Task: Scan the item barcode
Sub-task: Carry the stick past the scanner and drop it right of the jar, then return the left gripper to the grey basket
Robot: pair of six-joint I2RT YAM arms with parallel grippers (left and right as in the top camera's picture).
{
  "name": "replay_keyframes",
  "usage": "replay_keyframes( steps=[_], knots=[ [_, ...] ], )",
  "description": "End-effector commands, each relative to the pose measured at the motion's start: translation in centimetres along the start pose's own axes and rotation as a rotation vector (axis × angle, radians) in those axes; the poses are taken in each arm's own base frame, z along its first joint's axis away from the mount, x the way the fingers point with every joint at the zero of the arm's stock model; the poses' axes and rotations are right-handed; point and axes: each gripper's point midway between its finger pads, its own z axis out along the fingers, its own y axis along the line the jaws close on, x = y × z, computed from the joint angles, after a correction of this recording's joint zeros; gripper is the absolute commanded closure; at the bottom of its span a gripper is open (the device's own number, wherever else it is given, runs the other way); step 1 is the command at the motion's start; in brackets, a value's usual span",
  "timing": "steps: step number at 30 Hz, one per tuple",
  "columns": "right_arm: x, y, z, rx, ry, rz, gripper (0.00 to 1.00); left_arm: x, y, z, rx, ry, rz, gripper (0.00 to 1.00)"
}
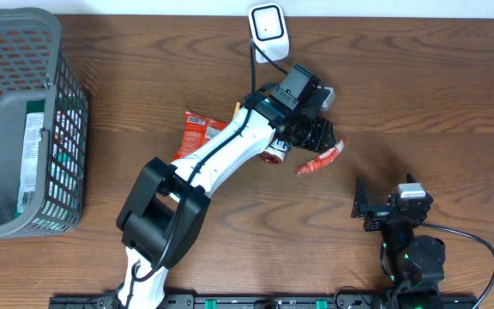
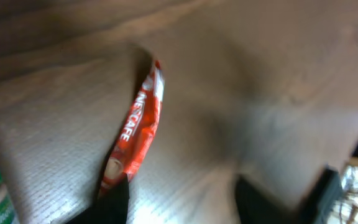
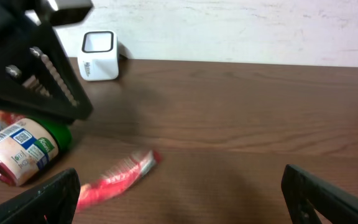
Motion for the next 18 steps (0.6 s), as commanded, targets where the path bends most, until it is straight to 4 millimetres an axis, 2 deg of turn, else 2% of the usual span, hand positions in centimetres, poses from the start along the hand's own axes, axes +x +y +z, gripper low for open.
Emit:
replay_keyframes(
  steps=[1,3,6,10,12,14,17,18],
  knots=[
    [0.1,-0.3,0.0,0.014,0.003,0.014,0.01,-1.3,1.3,-0.8,-0.076,-0.061,0.009,0.32],
    [0.1,-0.3,0.0,0.014,0.003,0.014,0.01,-1.8,0.9,-1.6,-0.071,-0.081,0.014,0.26],
    [0.1,-0.3,0.0,0.014,0.003,0.014,0.01,-2.7,-0.1,-3.6,-0.059,-0.124,0.03,0.24],
    [0.1,-0.3,0.0,0.014,0.003,0.014,0.01,-4.2,-2.1,-8.2,-0.045,-0.204,0.081,0.24],
    [0.1,-0.3,0.0,0.014,0.003,0.014,0.01,-4.8,-2.6,-11.4,-0.061,-0.242,0.105,0.24],
    [0.1,-0.3,0.0,0.014,0.003,0.014,0.01,-5.4,-2.0,-14.8,-0.125,-0.287,0.11,0.24],
    [0.1,-0.3,0.0,0.014,0.003,0.014,0.01,-6.2,1.0,-21.4,-0.309,-0.366,0.094,0.24],
    [0.1,-0.3,0.0,0.014,0.003,0.014,0.01,-6.3,2.6,-24.0,-0.385,-0.394,0.07,0.24]
  ],
)
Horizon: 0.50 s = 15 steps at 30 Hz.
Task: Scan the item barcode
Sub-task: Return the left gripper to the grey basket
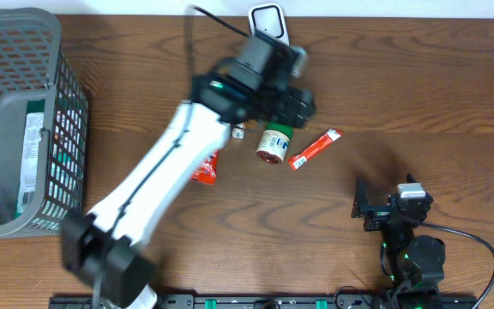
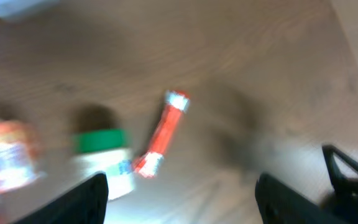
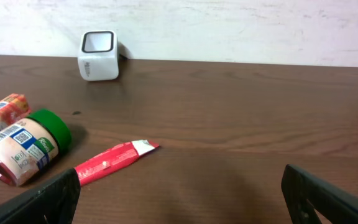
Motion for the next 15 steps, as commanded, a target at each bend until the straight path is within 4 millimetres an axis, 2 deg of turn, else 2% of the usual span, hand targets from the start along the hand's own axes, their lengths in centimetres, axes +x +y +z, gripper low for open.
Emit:
replay_keyframes(
  steps=[1,4,7,11,15],
  knots=[
    [0.1,-0.3,0.0,0.014,0.003,0.014,0.01,-4.2,6.2,-8.6,-0.271,-0.181,0.017,0.24],
    [0.1,-0.3,0.0,0.014,0.003,0.014,0.01,-4.9,11.7,-14.4,-0.411,-0.263,-0.088,0.24],
    [0.1,-0.3,0.0,0.014,0.003,0.014,0.01,-4.9,17.2,-19.3,-0.515,-0.341,-0.203,0.24],
    [0.1,-0.3,0.0,0.014,0.003,0.014,0.01,-3.1,25.4,-25.0,-0.666,-0.409,-0.382,0.24],
    [0.1,-0.3,0.0,0.014,0.003,0.014,0.01,-0.3,32.9,-29.2,-0.788,-0.449,-0.551,0.23]
  ],
)
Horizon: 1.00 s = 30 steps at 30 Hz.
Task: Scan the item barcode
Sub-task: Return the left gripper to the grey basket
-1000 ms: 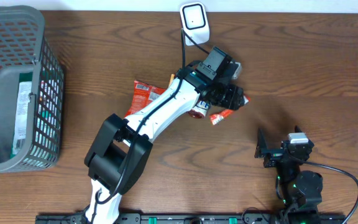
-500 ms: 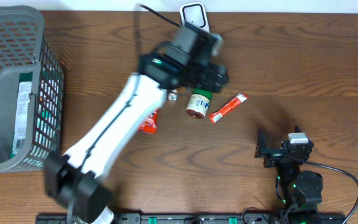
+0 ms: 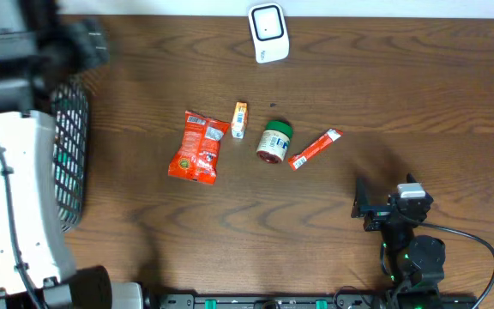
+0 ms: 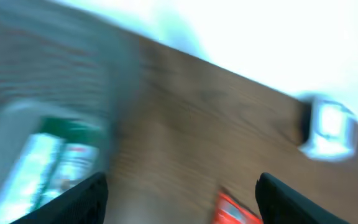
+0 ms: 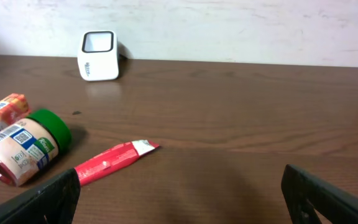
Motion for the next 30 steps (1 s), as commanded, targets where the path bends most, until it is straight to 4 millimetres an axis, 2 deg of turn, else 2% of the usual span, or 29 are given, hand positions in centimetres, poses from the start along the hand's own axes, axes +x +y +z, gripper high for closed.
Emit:
replay_keyframes(
  steps=[1,4,7,11,14,17,19,20,23,30],
  knots=[
    [0.1,-0.3,0.0,0.014,0.003,0.014,0.01,-0.6,6.9,1.6,-0.132,0.01,-0.096,0.23],
    [0.1,-0.3,0.0,0.014,0.003,0.014,0.01,0.4,12.1,3.3,-0.216,0.061,-0.187,0.23],
    [0.1,-0.3,0.0,0.014,0.002,0.014,0.01,2.7,16.3,5.5,-0.28,0.157,-0.262,0.21],
    [0.1,-0.3,0.0,0.014,0.002,0.014,0.01,7.9,20.4,8.8,-0.338,0.354,-0.348,0.14],
    [0.1,-0.3,0.0,0.014,0.003,0.014,0.01,12.4,22.2,10.9,-0.362,0.524,-0.401,0.1],
    [0.1,-0.3,0.0,0.014,0.003,0.014,0.01,16.9,22.9,12.0,-0.375,0.701,-0.443,0.1],
    [0.1,-0.3,0.0,0.014,0.003,0.014,0.01,19.1,22.8,12.2,-0.378,0.794,-0.458,0.1],
    [0.1,-0.3,0.0,0.014,0.003,0.014,0.01,19.5,22.7,12.1,-0.379,0.814,-0.461,0.1],
    [0.1,-0.3,0.0,0.014,0.002,0.014,0.01,19.5,22.5,11.6,-0.395,0.817,-0.498,0.1],
    [0.1,-0.3,0.0,0.014,0.002,0.014,0.01,17.3,21.3,8.1,-0.434,0.742,-0.586,0.1]
  ],
)
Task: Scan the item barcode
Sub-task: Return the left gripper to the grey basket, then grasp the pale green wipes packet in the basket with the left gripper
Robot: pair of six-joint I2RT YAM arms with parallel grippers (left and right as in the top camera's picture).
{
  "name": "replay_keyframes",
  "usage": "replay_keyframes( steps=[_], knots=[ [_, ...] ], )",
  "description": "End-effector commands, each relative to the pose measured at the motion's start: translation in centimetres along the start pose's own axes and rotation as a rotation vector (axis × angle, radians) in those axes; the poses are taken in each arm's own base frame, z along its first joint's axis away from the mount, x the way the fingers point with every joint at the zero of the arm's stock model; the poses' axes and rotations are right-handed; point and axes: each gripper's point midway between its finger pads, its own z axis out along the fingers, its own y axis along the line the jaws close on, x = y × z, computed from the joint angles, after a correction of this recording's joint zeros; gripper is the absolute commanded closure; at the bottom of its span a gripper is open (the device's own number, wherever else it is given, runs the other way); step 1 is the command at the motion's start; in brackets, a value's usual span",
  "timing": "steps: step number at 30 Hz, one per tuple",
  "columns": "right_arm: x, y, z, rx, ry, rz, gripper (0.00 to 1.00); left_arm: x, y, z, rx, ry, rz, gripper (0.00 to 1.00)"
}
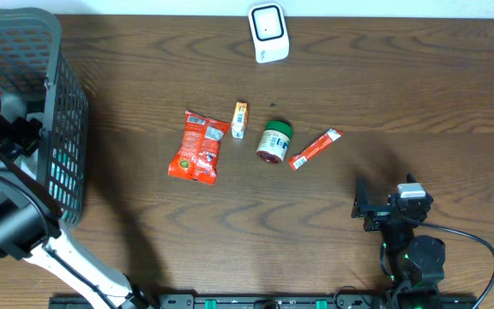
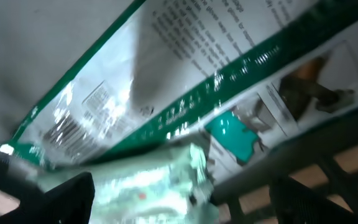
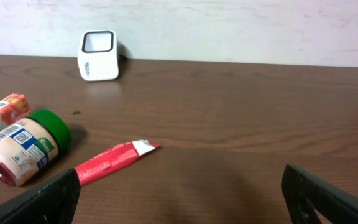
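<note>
My left arm [image 1: 9, 142] reaches into the grey mesh basket [image 1: 65, 103] at the table's left; the basket hides its gripper from overhead. In the left wrist view the left gripper [image 2: 179, 202] is open, its fingers wide apart just over a pale crumpled packet [image 2: 157, 180]. A green-and-white printed packet [image 2: 222, 74] lies behind that. The white scanner [image 1: 267, 31] stands at the far edge. My right gripper [image 3: 179, 196] is open and low at the near right, with nothing between its fingers.
On the table's middle lie a red snack bag [image 1: 197, 147], a small orange box [image 1: 239, 119], a green-lidded jar [image 1: 272, 142] on its side and a red stick sachet [image 1: 314, 148]. Basket mesh [image 2: 334, 155] stands close on the left gripper's right.
My left gripper was above the basket's rim with the table and scanner in its view; now it is down inside the basket, close over the packets. The right arm and the table items have not moved.
My left gripper was low at the red sachet beside the jar. Then it was open above the jar and sachet, which lay free on the table. After that the arm was over the basket at the left, and now the gripper is inside it.
</note>
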Motion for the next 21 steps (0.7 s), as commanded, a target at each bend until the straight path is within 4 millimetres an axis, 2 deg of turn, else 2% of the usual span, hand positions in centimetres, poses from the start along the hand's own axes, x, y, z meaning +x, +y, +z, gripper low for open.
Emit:
replay_keyframes(
  steps=[1,5,9,12,14,21],
  knots=[
    [0.1,-0.3,0.0,0.014,0.003,0.014,0.01,0.9,0.3,-4.0,0.017,-0.073,-0.071,0.1],
    [0.1,-0.3,0.0,0.014,0.003,0.014,0.01,1.5,2.0,-5.0,-0.057,-0.108,-0.197,0.1],
    [0.1,-0.3,0.0,0.014,0.003,0.014,0.01,2.3,3.4,-4.2,-0.128,-0.097,-0.311,0.1],
    [0.1,-0.3,0.0,0.014,0.003,0.014,0.01,2.9,3.7,-2.2,-0.145,-0.068,-0.315,0.09],
    [0.1,-0.3,0.0,0.014,0.003,0.014,0.01,3.8,4.0,-0.2,-0.163,-0.03,-0.313,0.07],
    [0.1,-0.3,0.0,0.014,0.003,0.014,0.01,5.5,4.8,4.1,-0.19,0.022,-0.311,0.02]
  ],
)
